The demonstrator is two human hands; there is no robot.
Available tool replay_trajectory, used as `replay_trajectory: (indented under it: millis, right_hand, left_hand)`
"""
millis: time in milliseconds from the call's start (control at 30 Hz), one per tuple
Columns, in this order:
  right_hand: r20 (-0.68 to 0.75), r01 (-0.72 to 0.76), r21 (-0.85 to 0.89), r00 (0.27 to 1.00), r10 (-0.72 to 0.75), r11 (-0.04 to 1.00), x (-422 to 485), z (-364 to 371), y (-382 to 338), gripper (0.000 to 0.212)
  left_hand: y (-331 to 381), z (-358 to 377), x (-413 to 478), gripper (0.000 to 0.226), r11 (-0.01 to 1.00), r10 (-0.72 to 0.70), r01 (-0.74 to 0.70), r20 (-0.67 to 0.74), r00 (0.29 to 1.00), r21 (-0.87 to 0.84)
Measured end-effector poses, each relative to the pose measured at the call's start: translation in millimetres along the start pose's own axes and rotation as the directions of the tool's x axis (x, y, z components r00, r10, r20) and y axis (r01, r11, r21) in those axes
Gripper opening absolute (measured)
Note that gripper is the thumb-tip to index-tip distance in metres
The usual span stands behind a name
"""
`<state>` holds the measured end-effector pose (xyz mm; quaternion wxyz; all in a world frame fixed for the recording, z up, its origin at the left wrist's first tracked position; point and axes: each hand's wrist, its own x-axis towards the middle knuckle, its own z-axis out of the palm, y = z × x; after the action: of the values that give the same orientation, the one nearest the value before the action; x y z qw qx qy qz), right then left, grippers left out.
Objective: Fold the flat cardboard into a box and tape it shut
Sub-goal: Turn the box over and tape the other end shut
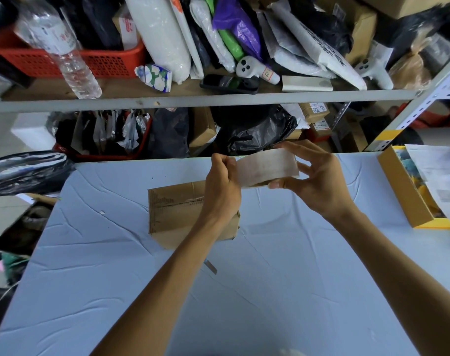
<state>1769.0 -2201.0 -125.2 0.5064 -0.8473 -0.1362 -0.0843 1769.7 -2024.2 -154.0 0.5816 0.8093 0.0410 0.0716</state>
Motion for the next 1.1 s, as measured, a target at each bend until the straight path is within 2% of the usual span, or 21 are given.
replay_trajectory:
  millis: [100, 200, 300, 467, 600, 733, 833, 1100]
  right_hand:
    - [-0.017, -0.013, -0.014, 1.0, 0.013, 1.0, -2, 1, 1, 0.068]
    - [-0.058, -0.042, -0.03, 0.997, 0.041, 0.999, -5, 5, 2, 0.074]
    - [-0.083, -0.052, -0.047, 0.995, 0.048, 0.998, -8, 5, 1, 0.072]
    - [-0.108, 0.019, -0.152, 0.994, -0.036, 0.988, -7, 1, -2, 0.065]
    - [-0.123, 0.038, -0.161, 0.991, -0.058, 0.986, -7, 1, -4, 0.066]
    - [-0.108, 0.068, -0.212, 0.99, -0.093, 0.975, -8, 2, -5, 0.067]
    - [-0.11, 0.076, -0.244, 0.988, -0.106, 0.967, -10, 1, -5, 0.066]
    - [-0.107, 0.081, -0.29, 0.987, -0.116, 0.953, -12, 2, -4, 0.065]
  left_hand:
    - [-1, 2, 2, 0.019, 1.0, -0.024, 0.024, 0.014, 1.0, 0.015]
    - [-3, 3, 3, 0.021, 0.993, -0.113, 0.113, 0.006, 0.994, -0.02]
    - [-3, 2, 4, 0.021, 0.96, -0.24, 0.241, 0.023, 0.97, -0.139]
    - [2, -3, 5, 0.027, 0.907, -0.243, 0.262, 0.097, 0.965, -0.329]
    - [7, 0, 3, 0.035, 0.922, -0.246, 0.27, 0.118, 0.962, -0.276]
    - [8, 1, 4, 0.03, 0.952, -0.183, 0.203, 0.106, 0.977, -0.228]
    - [7, 3, 6, 0.028, 0.957, -0.197, 0.21, 0.085, 0.977, -0.199]
    - [-1, 0, 9, 0.016, 0.995, -0.1, 0.1, 0.05, 0.994, -0.002]
